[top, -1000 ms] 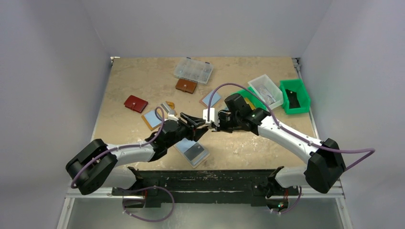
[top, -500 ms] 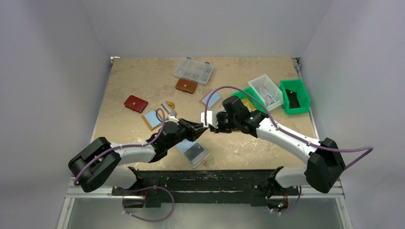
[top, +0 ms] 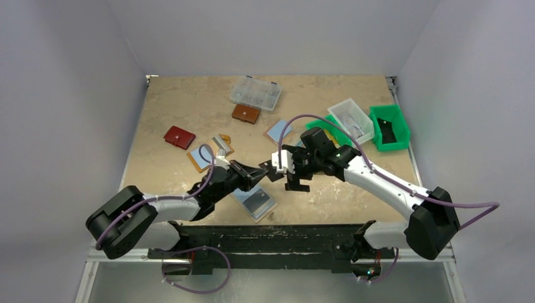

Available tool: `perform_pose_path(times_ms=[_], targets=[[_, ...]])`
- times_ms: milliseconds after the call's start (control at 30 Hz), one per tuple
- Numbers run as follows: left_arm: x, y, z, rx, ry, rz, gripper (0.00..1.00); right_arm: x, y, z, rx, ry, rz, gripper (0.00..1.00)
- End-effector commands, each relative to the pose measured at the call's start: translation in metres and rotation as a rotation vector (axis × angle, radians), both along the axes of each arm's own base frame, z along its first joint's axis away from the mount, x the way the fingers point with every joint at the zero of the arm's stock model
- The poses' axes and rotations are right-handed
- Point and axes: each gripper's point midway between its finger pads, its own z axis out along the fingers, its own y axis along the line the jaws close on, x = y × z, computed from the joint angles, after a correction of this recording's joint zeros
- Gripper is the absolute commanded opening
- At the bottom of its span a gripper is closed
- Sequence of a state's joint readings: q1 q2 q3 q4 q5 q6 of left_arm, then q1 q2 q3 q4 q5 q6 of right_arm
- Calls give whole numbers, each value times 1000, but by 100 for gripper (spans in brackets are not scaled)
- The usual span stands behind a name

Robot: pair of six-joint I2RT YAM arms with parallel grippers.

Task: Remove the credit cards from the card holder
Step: Place the credit card in the storage box.

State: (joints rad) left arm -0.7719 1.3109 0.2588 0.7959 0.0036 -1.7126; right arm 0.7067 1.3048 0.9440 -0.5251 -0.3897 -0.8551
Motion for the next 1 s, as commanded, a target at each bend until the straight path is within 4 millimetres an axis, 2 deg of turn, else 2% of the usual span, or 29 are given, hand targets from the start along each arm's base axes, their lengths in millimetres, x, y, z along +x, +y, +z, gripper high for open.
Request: perform_pose_path(times_ms=[0, 100, 300, 500, 633, 767, 967], targets=[[1, 8, 17, 144, -293, -46, 0, -19, 2, 23, 116, 109, 91, 99], [-7, 9, 32, 272, -551, -127, 0, -24, 2, 23, 151, 195, 104, 99], [-23, 15, 37, 458, -814, -238, 0, -33, 8, 21, 169, 367, 114, 99], [-37, 15, 36, 502, -933, -309, 0, -41, 19, 30, 223, 459, 134, 99], [-43, 11, 42, 476, -992, -323, 0, -46, 25, 36, 259, 523, 145, 99], [-52, 2, 50, 428, -1045, -351, 0, -47, 29, 29, 253, 587, 140, 99], [-63, -12, 51, 401, -1078, -402, 0, -53, 32, 34, 279, 634, 181, 97]])
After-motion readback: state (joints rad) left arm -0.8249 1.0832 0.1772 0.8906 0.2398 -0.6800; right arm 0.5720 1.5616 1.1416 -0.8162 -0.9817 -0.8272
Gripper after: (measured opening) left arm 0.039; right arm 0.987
